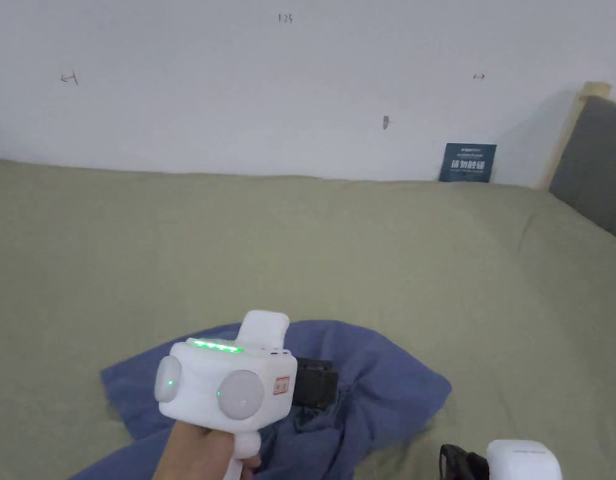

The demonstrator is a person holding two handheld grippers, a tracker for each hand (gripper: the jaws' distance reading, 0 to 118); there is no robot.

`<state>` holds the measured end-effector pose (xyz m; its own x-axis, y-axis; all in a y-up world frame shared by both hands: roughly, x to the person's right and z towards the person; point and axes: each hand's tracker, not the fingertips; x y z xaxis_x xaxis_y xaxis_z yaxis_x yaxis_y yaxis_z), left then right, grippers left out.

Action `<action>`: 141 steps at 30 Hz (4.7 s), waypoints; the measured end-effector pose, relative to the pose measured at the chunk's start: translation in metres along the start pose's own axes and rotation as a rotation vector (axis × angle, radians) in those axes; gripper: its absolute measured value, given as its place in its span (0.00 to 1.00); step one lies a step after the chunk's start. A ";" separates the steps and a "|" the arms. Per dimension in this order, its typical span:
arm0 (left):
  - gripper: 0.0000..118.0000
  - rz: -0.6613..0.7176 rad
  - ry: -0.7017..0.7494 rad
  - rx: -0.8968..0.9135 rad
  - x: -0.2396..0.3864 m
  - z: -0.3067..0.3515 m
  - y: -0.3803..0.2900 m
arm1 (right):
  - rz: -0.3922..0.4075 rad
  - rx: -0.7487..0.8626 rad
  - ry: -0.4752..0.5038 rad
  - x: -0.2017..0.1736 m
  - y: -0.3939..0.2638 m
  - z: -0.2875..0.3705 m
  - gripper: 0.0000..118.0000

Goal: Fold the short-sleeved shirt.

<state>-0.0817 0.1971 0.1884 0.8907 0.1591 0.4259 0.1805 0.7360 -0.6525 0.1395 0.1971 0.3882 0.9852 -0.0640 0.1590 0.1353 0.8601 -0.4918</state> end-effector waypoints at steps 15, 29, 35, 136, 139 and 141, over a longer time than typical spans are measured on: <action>0.00 0.263 0.374 0.222 -0.118 0.280 -0.155 | 0.050 0.119 0.122 -0.061 0.004 0.063 0.00; 0.96 0.368 0.355 -0.240 -0.231 0.149 -0.205 | 0.125 0.032 0.138 -0.089 -0.010 0.041 0.00; 0.97 0.268 0.467 -0.340 -0.240 0.106 -0.217 | 0.110 -0.008 0.120 -0.082 -0.008 0.014 0.00; 0.00 0.154 0.517 -0.108 -0.211 0.207 -0.142 | 0.011 -0.204 -0.119 0.133 -0.017 -0.031 0.02; 0.00 0.151 0.481 -0.128 -0.207 0.212 -0.172 | 0.027 -0.242 -0.113 0.136 -0.042 -0.020 0.02; 0.00 0.158 0.463 -0.151 -0.207 0.208 -0.187 | 0.042 -0.266 -0.121 0.130 -0.055 -0.020 0.02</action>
<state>-0.3868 0.1633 0.3528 0.9972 -0.0732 0.0149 0.0570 0.6177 -0.7843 0.2625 0.1316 0.4187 0.9730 0.0435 0.2267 0.1330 0.6969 -0.7047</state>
